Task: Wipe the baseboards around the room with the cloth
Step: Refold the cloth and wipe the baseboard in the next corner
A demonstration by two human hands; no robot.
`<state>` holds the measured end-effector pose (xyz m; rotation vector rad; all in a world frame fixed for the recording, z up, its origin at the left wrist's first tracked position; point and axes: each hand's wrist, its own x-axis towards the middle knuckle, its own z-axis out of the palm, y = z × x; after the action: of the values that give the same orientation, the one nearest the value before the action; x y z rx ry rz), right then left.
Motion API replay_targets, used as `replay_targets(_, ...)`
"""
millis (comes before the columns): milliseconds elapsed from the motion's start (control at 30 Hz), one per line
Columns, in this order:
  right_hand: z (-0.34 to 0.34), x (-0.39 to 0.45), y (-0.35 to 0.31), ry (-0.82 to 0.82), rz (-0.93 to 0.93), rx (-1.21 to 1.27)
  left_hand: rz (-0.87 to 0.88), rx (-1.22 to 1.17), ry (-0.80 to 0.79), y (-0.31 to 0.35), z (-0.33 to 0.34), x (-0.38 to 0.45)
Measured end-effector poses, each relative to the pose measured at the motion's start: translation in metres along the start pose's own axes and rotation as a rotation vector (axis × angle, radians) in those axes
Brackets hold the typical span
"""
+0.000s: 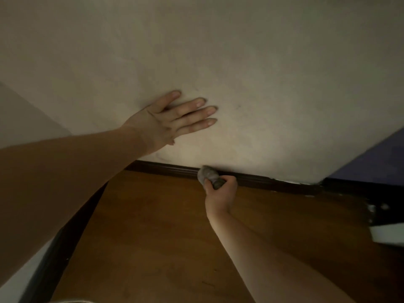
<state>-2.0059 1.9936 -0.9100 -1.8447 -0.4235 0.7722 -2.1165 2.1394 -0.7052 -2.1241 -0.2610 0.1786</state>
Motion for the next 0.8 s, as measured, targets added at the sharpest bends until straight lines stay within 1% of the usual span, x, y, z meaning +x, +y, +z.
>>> replay_targets(100, -0.044, 0.009, 0.003, 0.038, -0.042, -0.064, -0.013, 0.084, 0.039, 0.003, 0.003, -0.001)
replay_targets(200, -0.088, 0.022, 0.008, 0.097, -0.099, -0.140, -0.041, 0.118, 0.086, 0.005, 0.009, -0.003)
replay_targets(300, -0.129, 0.036, 0.015, 0.139, -0.143, -0.210, -0.028, 0.168, 0.198, 0.004, 0.021, -0.002)
replay_targets(400, -0.170, 0.046, 0.027, 0.229, -0.133, -0.236, -0.013, 0.061, 0.292, 0.005, 0.036, 0.001)
replay_targets(467, -0.195, 0.052, 0.034, 0.278, -0.120, -0.272, -0.010, 0.016, 0.313, 0.005, 0.049, 0.004)
replay_targets(500, -0.205, 0.055, 0.036, 0.284, -0.124, -0.291, 0.000, -0.018, 0.305, 0.006, 0.060, 0.004)
replay_targets(567, -0.222, 0.062, 0.039, 0.263, -0.152, -0.331, -0.019, 0.008, 0.253, 0.009, 0.078, 0.007)
replay_targets(633, -0.232, 0.067, 0.042, 0.257, -0.173, -0.357, 0.010, -0.010, 0.108, 0.010, 0.098, 0.010)
replay_targets(733, -0.249, 0.072, 0.049, 0.354, -0.130, -0.325, 0.109, -0.053, 0.016, 0.011, 0.128, 0.013)
replay_targets(800, -0.262, 0.073, 0.048, 0.418, -0.068, -0.301, 0.161, -0.124, -0.042, 0.015, 0.132, 0.019)
